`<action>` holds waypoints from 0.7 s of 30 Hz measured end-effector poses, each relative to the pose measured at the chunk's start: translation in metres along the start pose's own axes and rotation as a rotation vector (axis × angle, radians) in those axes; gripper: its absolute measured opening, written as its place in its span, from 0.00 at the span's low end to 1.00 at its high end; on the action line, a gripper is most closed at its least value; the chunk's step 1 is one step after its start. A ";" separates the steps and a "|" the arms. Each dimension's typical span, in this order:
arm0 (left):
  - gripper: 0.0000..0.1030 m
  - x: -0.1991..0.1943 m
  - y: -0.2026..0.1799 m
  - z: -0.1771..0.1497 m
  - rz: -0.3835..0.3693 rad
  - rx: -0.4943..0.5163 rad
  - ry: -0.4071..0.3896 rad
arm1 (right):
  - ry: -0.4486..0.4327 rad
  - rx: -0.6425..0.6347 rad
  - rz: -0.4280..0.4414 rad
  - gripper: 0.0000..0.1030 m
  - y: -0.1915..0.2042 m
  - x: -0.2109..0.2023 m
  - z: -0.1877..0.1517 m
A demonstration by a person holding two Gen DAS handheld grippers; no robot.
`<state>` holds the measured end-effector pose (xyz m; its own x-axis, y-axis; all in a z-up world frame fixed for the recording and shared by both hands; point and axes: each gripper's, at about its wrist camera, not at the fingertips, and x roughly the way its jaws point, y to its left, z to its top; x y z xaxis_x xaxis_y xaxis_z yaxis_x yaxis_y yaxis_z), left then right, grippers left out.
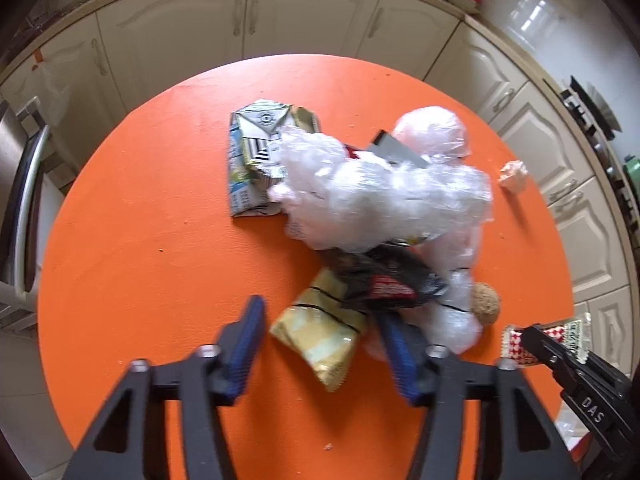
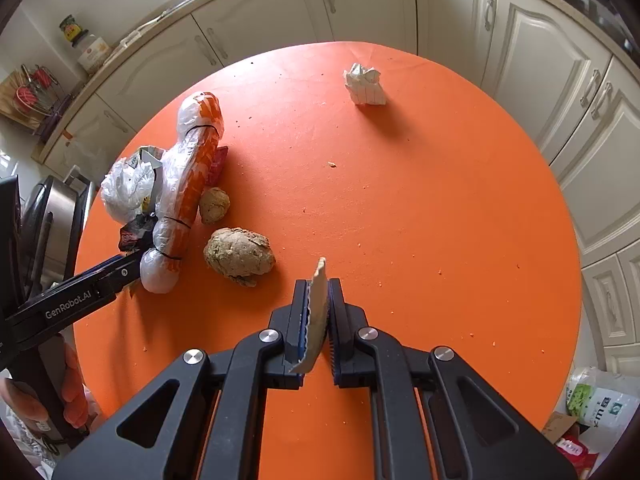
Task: Collect trash
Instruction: 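Grasp the yellow chip bag with the left tool while the right tool holds the wrapper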
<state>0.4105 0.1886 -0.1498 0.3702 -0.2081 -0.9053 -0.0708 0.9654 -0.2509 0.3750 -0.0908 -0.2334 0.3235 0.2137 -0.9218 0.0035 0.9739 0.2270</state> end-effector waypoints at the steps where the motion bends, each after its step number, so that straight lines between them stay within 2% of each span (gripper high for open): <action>1: 0.43 0.000 0.000 -0.001 -0.002 -0.004 -0.001 | 0.000 -0.001 -0.001 0.08 0.001 0.000 0.000; 5: 0.37 -0.004 0.000 -0.005 -0.006 -0.014 -0.015 | -0.004 0.000 -0.002 0.08 0.000 -0.003 -0.002; 14: 0.33 -0.030 0.005 -0.030 -0.017 -0.017 -0.027 | -0.037 0.011 0.016 0.08 -0.001 -0.020 -0.009; 21: 0.31 -0.059 0.007 -0.053 -0.057 -0.021 -0.058 | -0.077 0.014 0.029 0.08 0.000 -0.042 -0.021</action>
<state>0.3392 0.1991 -0.1158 0.4273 -0.2527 -0.8681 -0.0670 0.9487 -0.3091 0.3416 -0.0983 -0.2008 0.3955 0.2351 -0.8879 0.0057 0.9660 0.2583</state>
